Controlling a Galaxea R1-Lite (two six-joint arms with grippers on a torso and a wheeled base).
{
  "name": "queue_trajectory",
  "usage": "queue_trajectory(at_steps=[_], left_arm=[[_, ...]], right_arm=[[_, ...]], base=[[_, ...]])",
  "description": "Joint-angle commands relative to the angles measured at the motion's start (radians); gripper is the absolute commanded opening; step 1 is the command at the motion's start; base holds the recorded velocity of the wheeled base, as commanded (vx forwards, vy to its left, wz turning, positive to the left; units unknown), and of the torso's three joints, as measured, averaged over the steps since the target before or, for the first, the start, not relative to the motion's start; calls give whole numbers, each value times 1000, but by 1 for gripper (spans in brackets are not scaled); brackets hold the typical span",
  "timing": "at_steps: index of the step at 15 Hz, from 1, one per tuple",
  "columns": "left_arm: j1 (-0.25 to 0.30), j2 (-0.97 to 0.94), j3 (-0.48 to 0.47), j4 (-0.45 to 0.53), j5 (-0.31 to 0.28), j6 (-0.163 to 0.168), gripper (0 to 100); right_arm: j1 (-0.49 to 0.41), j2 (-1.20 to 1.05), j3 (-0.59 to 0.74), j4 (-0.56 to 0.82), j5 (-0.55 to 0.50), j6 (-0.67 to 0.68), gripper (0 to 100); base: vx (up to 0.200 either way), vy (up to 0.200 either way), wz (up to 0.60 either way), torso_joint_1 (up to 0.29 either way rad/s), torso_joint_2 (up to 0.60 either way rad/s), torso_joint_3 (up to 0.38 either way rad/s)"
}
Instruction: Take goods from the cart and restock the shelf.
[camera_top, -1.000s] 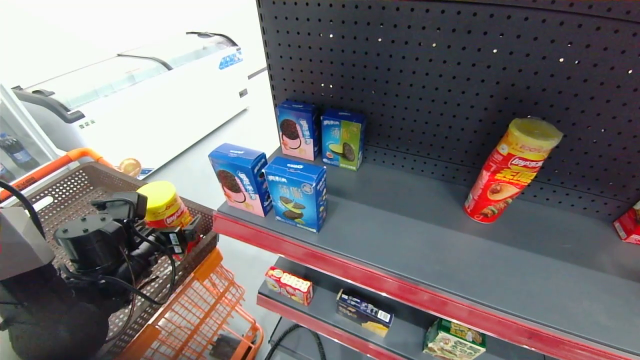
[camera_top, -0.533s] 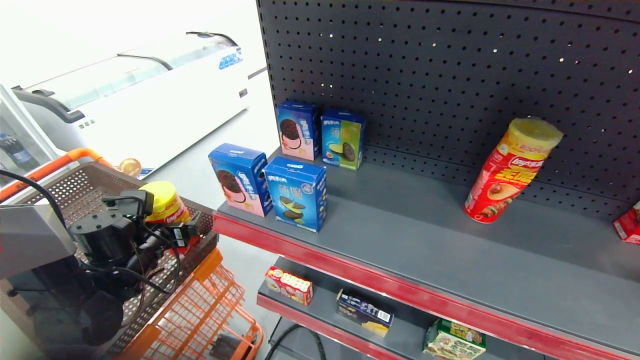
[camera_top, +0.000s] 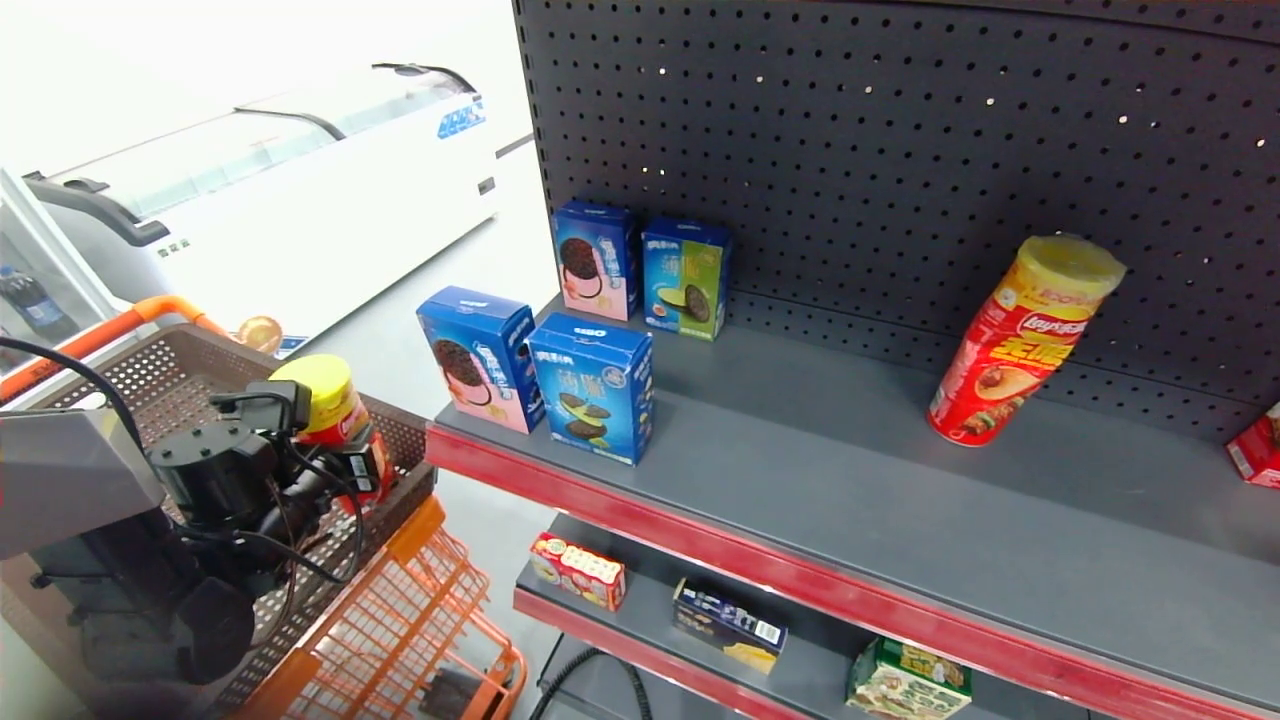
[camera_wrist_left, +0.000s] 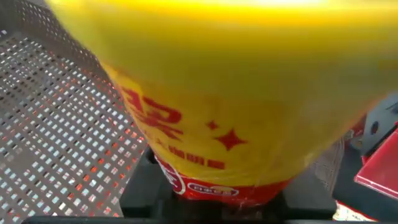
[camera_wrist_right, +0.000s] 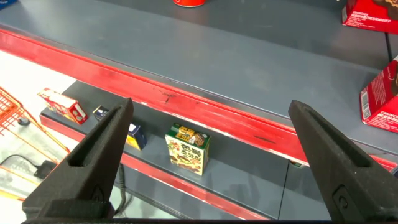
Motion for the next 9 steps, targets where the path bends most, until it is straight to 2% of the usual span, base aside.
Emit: queue_trajectory(at_steps=[1,4,7,8,9], left_arm=[[-3,-39,6,-2,1,0,0],[-6,-124,-2,15,-1,-3,0],[0,-348,-7,245,-30,-5,0],[0,-389,-5,292,-50,-8,0],[0,-472,-8,371,-99,-9,0]], right_arm=[[0,0,0,0,0,-1,100],[0,0,0,0,0,-1,100],[0,0,0,0,0,-1,100],[0,0,0,0,0,-1,100],[0,0,0,0,0,-1,100]], base=[[0,0,0,0,0,0],[0,0,0,0,0,0],[0,0,0,0,0,0],[0,0,0,0,0,0],[0,0,0,0,0,0]])
